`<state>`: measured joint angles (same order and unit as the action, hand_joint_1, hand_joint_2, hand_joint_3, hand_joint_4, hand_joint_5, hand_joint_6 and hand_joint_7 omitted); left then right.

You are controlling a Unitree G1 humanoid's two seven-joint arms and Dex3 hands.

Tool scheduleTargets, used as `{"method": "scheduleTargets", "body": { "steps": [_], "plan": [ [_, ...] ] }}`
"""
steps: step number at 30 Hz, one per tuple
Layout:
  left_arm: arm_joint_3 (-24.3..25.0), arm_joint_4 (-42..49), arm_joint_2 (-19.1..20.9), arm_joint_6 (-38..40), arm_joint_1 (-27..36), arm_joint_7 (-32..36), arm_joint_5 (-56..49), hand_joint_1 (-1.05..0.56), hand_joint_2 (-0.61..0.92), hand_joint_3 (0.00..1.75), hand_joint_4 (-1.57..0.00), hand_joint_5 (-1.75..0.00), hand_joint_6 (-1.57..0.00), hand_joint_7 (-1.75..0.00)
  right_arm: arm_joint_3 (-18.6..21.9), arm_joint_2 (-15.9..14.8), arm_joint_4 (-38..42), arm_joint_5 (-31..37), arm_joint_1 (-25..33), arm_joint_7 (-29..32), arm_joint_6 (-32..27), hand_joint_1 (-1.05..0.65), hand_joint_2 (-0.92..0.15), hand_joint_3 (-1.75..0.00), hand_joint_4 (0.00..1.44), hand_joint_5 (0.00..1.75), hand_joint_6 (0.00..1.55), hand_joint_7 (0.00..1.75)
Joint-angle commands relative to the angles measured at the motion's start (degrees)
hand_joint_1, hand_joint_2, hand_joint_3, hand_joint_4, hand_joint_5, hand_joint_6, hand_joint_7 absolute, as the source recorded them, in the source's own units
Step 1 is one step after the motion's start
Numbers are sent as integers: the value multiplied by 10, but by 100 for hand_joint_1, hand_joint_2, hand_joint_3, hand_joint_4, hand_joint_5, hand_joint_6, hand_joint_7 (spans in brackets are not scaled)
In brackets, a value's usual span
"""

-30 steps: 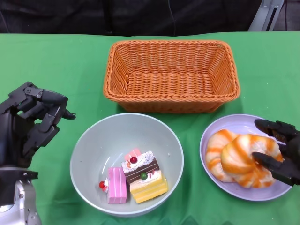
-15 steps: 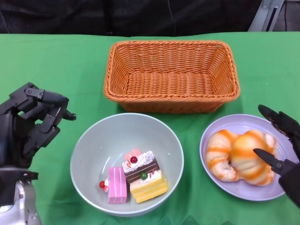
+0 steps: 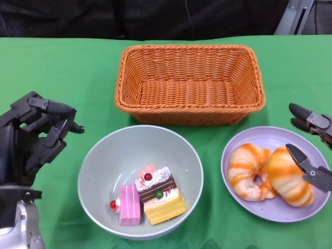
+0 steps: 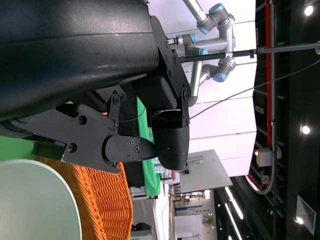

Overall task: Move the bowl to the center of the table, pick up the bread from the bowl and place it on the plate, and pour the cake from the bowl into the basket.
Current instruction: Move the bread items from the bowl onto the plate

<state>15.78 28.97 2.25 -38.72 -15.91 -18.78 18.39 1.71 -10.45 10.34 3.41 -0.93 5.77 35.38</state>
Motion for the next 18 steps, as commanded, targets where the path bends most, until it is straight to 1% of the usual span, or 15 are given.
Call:
{"method": "scheduleTargets", "body": {
  "steps": [1, 3, 5, 8, 10, 15, 18],
  "plan": [
    [4, 10, 15, -6, 2, -10, 4, -16, 92, 30, -85, -130, -96, -90, 15, 10, 6, -10, -7, -3, 54, -1, -67, -68, 71, 123, 80, 82],
    [5, 14, 17, -7, 2, -15, 6, -15, 92, 29, -85, -130, -97, -89, 13, 13, -4, -14, -2, -12, 69, -8, -59, -84, 74, 137, 74, 114],
    [6, 18, 18, -8, 1, -20, 9, -15, 92, 29, -85, -129, -97, -89, 6, 14, -25, -37, 10, -33, 59, -11, -56, -91, 74, 142, 71, 123],
    [6, 21, 19, -12, 3, -28, 10, -15, 92, 29, -85, -129, -97, -89, -14, 18, -51, -97, 27, -85, 44, -10, -52, -93, 73, 147, 70, 126],
    [5, 20, 19, -12, 6, -32, 11, -15, 92, 29, -85, -130, -97, -89, -20, 17, -55, -128, 33, -120, 34, -9, -51, -96, 72, 151, 69, 126],
    [4, 15, 19, -12, 14, -47, 16, -13, 92, 31, -85, -130, -96, -90, -18, 13, -57, -173, 37, -181, 9, -6, -48, -104, 72, 155, 68, 128],
    [2, 17, 21, -17, 18, -58, 18, -13, 92, 31, -84, -131, -95, -91, -11, 11, -58, -193, 35, -208, -5, -6, -45, -112, 72, 157, 66, 134]
  ]
}}
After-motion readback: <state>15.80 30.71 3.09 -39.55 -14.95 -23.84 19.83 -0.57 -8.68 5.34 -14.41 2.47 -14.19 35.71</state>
